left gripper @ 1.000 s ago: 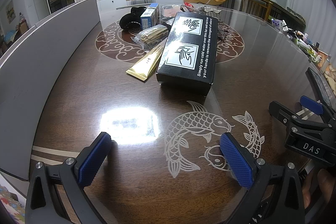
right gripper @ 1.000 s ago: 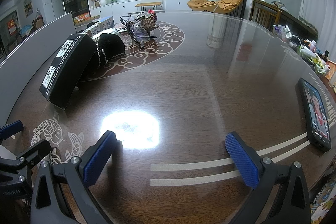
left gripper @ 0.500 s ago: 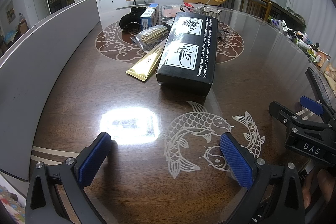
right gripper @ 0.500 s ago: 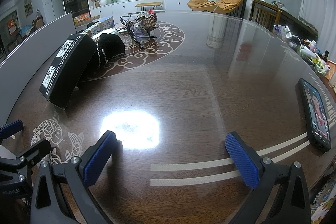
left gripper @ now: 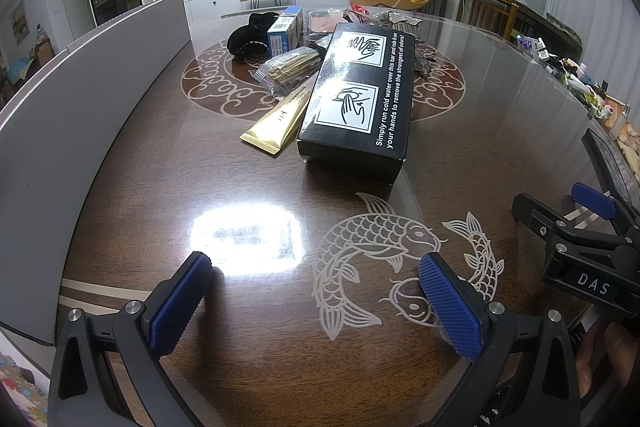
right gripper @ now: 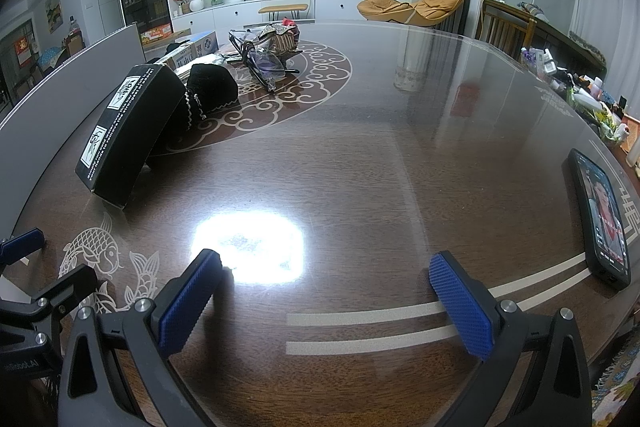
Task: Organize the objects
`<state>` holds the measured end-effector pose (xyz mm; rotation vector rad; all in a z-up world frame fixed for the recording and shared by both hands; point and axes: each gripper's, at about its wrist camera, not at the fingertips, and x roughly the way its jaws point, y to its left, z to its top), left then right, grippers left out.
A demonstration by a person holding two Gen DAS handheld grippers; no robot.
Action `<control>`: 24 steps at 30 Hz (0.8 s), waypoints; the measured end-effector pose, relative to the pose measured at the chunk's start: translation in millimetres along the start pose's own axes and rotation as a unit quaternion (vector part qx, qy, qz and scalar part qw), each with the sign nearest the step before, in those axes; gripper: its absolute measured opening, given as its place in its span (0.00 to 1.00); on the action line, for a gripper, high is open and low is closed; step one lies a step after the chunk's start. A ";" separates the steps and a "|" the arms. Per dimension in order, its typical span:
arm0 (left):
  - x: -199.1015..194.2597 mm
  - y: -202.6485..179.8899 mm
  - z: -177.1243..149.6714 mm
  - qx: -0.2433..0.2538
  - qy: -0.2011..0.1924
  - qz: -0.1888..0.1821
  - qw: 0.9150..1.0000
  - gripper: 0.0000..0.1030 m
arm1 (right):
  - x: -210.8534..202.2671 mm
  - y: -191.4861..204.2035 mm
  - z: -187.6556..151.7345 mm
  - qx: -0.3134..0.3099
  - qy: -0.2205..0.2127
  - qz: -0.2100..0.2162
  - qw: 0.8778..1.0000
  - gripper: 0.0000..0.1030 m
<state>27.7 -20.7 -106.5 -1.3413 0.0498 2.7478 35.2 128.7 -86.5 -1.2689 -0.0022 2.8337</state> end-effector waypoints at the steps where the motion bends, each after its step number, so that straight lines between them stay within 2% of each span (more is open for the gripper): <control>1: 0.1 0.1 0.0 0.000 0.000 0.000 1.000 1.00 | 0.0 0.0 0.0 0.000 0.000 0.000 1.000 1.00; 6: 0.2 0.4 0.7 0.001 0.005 0.000 1.000 1.00 | 0.1 0.0 0.0 0.000 0.000 0.000 1.000 1.00; 9: 2.2 1.5 7.7 0.004 0.028 0.003 1.000 1.00 | 0.2 0.0 -0.1 0.000 0.000 0.000 1.000 1.00; 13: -8.9 -1.2 28.9 0.013 0.006 -0.018 1.000 1.00 | 0.2 0.1 0.0 0.000 0.000 0.000 1.000 1.00; 16: -13.2 -12.7 55.5 0.039 -0.012 -0.033 0.999 1.00 | 0.2 0.3 1.2 0.000 -0.001 0.001 1.000 1.00; 21: 20.0 -36.2 92.0 0.077 0.011 -0.040 0.996 1.00 | 0.3 0.2 1.0 0.000 -0.001 0.001 1.000 1.00; 24: 36.6 -42.1 100.4 0.094 0.020 -0.042 0.994 1.00 | 0.3 0.2 0.9 0.000 -0.001 0.001 1.000 1.00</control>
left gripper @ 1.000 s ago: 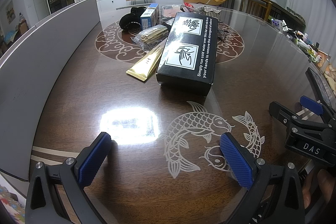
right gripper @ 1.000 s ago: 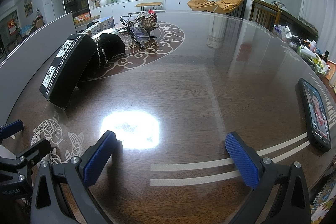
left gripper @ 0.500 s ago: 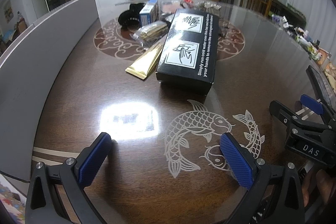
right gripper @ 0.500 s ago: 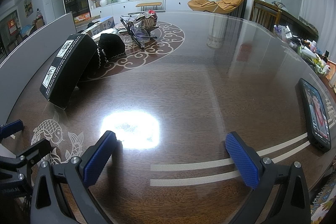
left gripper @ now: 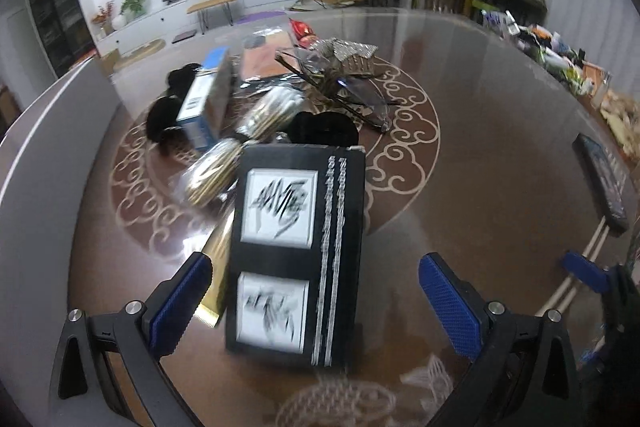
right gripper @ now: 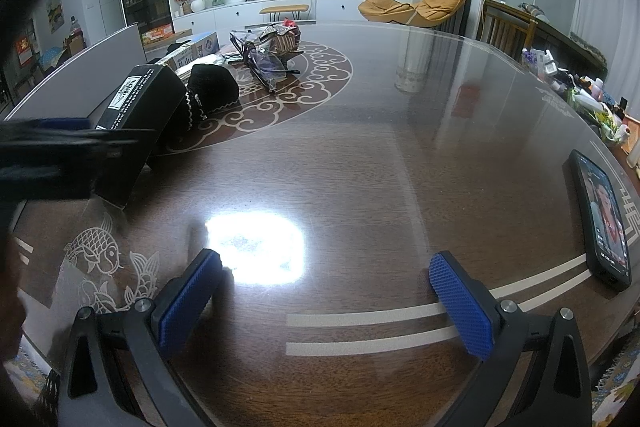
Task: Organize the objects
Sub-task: 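Grasp the black soap-bar box with the left tool while the right tool grasps the black knit item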
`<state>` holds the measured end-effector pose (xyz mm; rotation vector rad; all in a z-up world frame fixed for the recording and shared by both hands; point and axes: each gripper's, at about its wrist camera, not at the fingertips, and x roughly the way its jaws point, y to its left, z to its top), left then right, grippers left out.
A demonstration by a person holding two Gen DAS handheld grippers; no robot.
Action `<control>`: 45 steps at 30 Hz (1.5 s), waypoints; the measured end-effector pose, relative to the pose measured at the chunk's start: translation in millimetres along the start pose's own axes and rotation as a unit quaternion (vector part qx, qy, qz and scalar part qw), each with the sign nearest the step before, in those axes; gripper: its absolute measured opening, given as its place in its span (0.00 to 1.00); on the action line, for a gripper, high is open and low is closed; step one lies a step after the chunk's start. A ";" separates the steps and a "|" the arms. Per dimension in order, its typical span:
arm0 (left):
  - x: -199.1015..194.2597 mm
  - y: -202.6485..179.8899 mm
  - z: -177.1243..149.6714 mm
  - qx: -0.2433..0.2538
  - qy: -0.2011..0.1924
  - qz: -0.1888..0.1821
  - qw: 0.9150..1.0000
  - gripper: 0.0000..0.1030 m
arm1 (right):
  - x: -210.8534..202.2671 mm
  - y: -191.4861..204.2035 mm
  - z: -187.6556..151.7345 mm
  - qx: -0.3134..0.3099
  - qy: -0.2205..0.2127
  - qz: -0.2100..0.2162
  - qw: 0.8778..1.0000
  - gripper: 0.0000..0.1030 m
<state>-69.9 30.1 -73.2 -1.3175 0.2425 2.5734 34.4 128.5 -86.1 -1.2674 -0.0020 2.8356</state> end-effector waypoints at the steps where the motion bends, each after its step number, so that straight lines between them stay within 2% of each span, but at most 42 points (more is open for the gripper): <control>1: 2.2 -0.5 1.1 0.003 -0.003 -0.006 1.000 1.00 | 0.0 0.0 -0.1 0.000 0.001 0.000 1.000 1.00; 5: 2.4 4.9 -3.8 -0.001 -0.017 -0.023 1.000 0.56 | 0.0 0.0 -0.1 0.000 0.001 0.000 1.000 1.00; 7: -0.3 8.7 -9.9 -0.014 -0.018 -0.037 0.999 0.56 | 0.0 0.0 -0.1 0.000 0.001 0.000 1.000 1.00; 10: -13.4 13.0 -25.2 -0.034 -0.016 -0.034 0.999 0.56 | 0.0 0.0 -0.1 0.000 0.001 0.000 1.000 1.00; 17: -50.0 38.7 -71.2 -0.090 -0.004 0.003 0.996 0.56 | 0.2 0.2 0.1 0.000 0.001 -0.001 1.000 1.00; 22: -40.3 73.2 -88.3 -0.152 0.034 0.031 0.987 0.57 | 0.3 -0.1 0.5 0.000 0.001 0.000 1.000 1.00; 25: -38.5 83.6 -90.2 -0.158 0.033 0.053 0.985 0.58 | 0.3 0.0 0.2 0.000 0.001 -0.001 1.000 1.00; 26: -36.4 85.0 -89.8 -0.156 0.036 0.058 0.985 0.61 | 0.4 0.0 0.1 0.000 0.000 -0.001 1.000 1.00; 28: -30.7 84.9 -90.0 -0.145 0.044 0.079 0.985 0.79 | 0.3 0.0 0.1 0.000 0.000 -0.001 1.000 1.00; 30: -27.7 89.6 -93.9 -0.155 0.048 0.079 0.984 1.00 | 0.4 0.0 0.2 0.000 0.000 -0.001 1.000 1.00; 33: -30.1 96.0 -99.3 -0.166 0.042 0.085 0.982 1.00 | 0.5 0.0 0.1 0.000 0.000 -0.001 1.000 1.00; 45: -32.1 90.7 -101.6 -0.156 0.017 0.087 0.984 1.00 | 0.5 0.1 0.1 0.002 -0.002 -0.002 1.000 1.00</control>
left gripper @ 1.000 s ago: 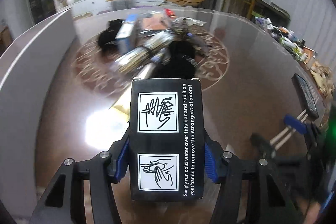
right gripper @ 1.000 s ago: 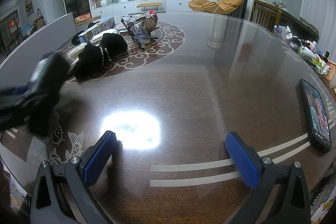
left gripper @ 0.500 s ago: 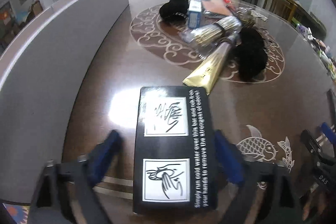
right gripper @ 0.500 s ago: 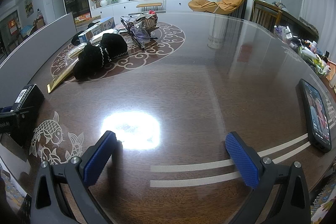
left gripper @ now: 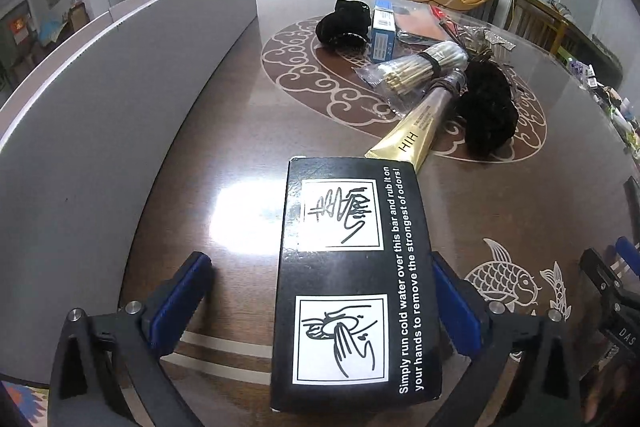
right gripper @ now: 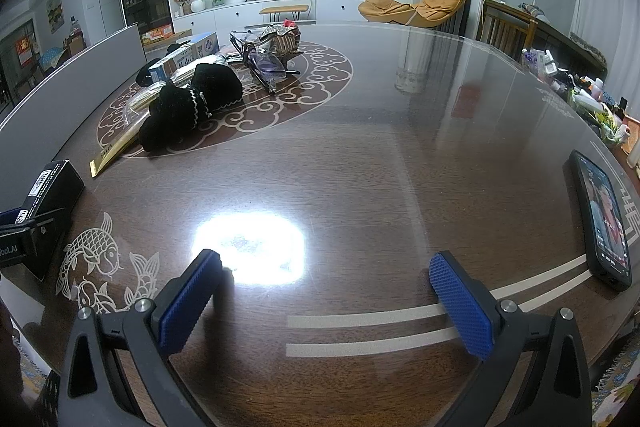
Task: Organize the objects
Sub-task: 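Grasp the black soap-bar box with the left tool while the right tool grasps the black knit item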
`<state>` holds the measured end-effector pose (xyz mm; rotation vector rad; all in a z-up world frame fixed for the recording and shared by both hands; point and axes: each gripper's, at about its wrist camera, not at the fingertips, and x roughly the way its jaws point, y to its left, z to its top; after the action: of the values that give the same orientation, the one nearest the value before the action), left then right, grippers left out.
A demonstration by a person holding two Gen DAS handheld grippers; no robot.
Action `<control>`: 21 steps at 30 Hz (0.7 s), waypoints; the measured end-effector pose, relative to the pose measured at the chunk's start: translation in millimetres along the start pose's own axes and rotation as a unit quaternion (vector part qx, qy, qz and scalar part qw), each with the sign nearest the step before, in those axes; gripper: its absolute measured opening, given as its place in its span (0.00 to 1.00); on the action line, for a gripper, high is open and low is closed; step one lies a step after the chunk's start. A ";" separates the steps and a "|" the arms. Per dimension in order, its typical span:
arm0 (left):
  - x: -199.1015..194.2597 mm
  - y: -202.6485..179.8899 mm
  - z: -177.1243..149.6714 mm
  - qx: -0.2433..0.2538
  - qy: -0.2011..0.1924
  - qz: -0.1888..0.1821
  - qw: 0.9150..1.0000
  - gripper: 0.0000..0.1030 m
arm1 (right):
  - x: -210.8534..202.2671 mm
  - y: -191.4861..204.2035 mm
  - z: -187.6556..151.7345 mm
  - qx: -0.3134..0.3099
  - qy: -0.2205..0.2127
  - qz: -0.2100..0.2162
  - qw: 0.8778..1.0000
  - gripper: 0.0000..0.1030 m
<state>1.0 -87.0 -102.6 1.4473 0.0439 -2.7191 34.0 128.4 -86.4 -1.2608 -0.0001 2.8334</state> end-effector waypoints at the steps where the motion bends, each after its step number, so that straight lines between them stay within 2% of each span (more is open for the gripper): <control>1: -0.3 0.0 -0.1 0.000 0.000 0.000 1.000 1.00 | 0.0 0.0 0.1 0.000 0.000 0.000 1.000 1.00; 7: -0.5 0.9 -0.9 -0.001 -0.001 0.000 1.000 1.00 | 0.1 0.0 0.3 0.000 0.000 0.000 1.000 1.00; 11: 0.6 1.5 1.4 -0.006 0.017 0.003 1.000 1.00 | 0.7 0.0 1.2 0.000 0.002 0.000 1.000 1.00; 13: 2.9 2.1 5.8 -0.004 0.043 0.002 0.999 1.00 | 3.1 -0.8 5.9 -0.003 0.016 0.005 1.000 1.00; 15: 5.9 2.0 12.5 0.010 0.077 -0.007 0.997 1.00 | 6.8 -3.3 16.0 -0.012 0.058 0.021 0.998 1.00; 16: 7.5 1.8 15.9 0.023 0.099 -0.014 0.995 1.00 | 7.9 -6.2 22.1 -0.004 0.074 0.034 0.997 1.00; 18: 9.6 2.9 19.3 0.028 0.110 -0.015 0.993 1.00 | 11.0 -12.8 41.4 0.037 0.093 0.074 0.992 1.00; 19: 8.4 4.1 19.1 0.026 0.100 -0.013 0.995 0.97 | 12.1 -12.6 52.2 0.048 0.090 0.086 0.991 1.00; 20: 5.1 4.5 18.0 0.026 0.084 -0.016 0.996 0.85 | 13.1 -9.7 63.8 0.055 0.085 0.097 0.990 1.00; 21: 1.3 2.7 16.4 0.033 0.069 -0.016 0.997 0.67 | 15.9 0.7 83.8 0.060 0.079 0.117 0.988 1.00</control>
<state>-13.1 -90.6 -94.5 1.6642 -0.0172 -2.6657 -38.9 129.7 -42.1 -1.5461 0.3410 2.8564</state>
